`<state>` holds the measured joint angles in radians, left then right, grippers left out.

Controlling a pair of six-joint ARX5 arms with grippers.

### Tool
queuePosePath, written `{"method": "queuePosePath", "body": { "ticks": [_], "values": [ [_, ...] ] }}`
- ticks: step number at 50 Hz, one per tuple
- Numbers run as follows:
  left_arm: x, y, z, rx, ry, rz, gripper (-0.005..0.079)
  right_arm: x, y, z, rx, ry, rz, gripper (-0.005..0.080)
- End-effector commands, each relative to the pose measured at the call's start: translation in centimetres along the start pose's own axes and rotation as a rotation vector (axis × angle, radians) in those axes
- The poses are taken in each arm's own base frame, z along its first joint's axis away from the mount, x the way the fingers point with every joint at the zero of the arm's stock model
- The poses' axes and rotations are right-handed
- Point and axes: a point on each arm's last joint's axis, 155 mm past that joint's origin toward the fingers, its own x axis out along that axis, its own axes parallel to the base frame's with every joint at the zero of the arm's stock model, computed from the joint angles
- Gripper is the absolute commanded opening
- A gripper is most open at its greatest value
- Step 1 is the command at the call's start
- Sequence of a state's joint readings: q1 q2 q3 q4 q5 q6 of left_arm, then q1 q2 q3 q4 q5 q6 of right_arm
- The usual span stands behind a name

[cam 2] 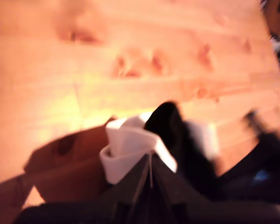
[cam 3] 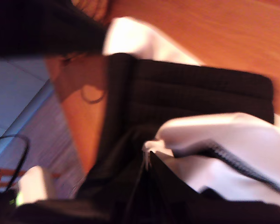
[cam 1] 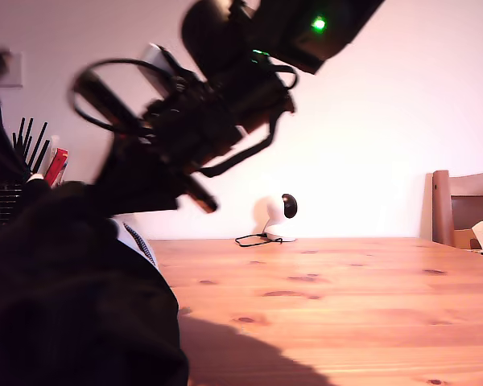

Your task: Fold the shorts in front of you. After folding it, place it to the left side.

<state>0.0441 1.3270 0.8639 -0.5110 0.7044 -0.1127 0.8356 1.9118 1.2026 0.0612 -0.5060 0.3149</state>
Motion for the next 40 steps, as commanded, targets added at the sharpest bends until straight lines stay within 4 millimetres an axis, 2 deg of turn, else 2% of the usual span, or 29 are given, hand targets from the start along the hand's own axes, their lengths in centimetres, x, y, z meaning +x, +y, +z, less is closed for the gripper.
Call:
{"method": "queuePosePath", "body": {
  "ticks": [1,14,26,40],
  "values": [
    [-0.6,-0.4,0.3,0.025,-0.024,0.001,-0.0019,2.0,-0.6,-2.6,0.02,0.062,-0.001,-0.0011],
    [-1.1,-0.8,0.3,0.031,-0.03,-0.001,-0.0019,2.8,-0.8,-3.1,-0.022,0.1,0.029,-0.0011],
    [-1.2,-1.5,0.2,0.036,-0.026,-0.031,-0.0019,3.0,-3.1,-7.0,-0.028,0.236,-0.024,-0.0011],
    [-1.8,-2.3,0.1,0.06,-0.036,-0.048,-0.0019,2.0,-6.3,-8.1,-0.03,0.285,-0.148,-0.0011]
  ]
}}
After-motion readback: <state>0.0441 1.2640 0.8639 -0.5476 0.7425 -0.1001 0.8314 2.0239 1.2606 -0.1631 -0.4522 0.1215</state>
